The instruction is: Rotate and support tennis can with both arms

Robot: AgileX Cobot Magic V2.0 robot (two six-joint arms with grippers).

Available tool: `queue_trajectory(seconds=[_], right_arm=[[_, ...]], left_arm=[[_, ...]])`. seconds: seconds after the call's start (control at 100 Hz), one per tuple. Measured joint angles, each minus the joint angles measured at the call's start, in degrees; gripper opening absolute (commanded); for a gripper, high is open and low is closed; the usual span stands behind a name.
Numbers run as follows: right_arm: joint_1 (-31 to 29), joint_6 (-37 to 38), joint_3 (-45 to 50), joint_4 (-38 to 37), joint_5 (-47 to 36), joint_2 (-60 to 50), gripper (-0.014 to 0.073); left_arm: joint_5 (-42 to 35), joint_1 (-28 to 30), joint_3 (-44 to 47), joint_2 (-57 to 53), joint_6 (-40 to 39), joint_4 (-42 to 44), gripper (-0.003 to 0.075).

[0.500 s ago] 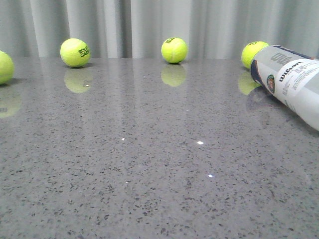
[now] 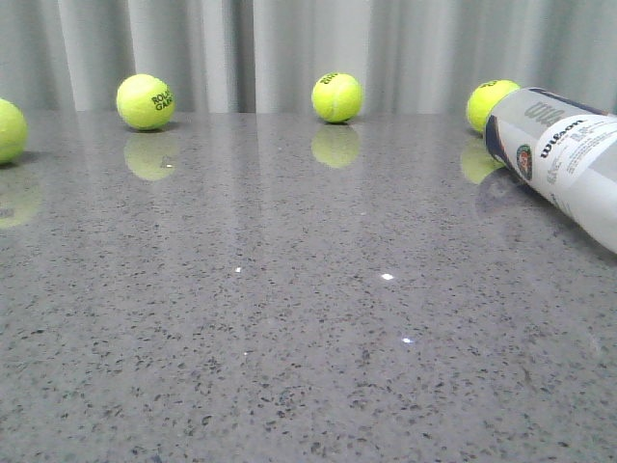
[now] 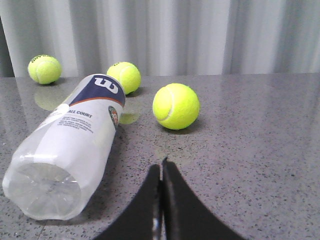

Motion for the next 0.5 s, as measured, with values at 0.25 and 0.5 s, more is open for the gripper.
queue_trajectory(seconds=[0.25,0.5], right_arm=[[0.0,0.0,0.0,0.0,0.0,0.0,-0.0055],[0.0,0.0,-2.7,0.0,3.4,0.2,-0.0055]], left_arm=[[0.0,0.0,0.0,0.0,0.0,0.0,-0.0021],[0.0,0.0,0.0,0.0,0.0,0.0,-0.0021]])
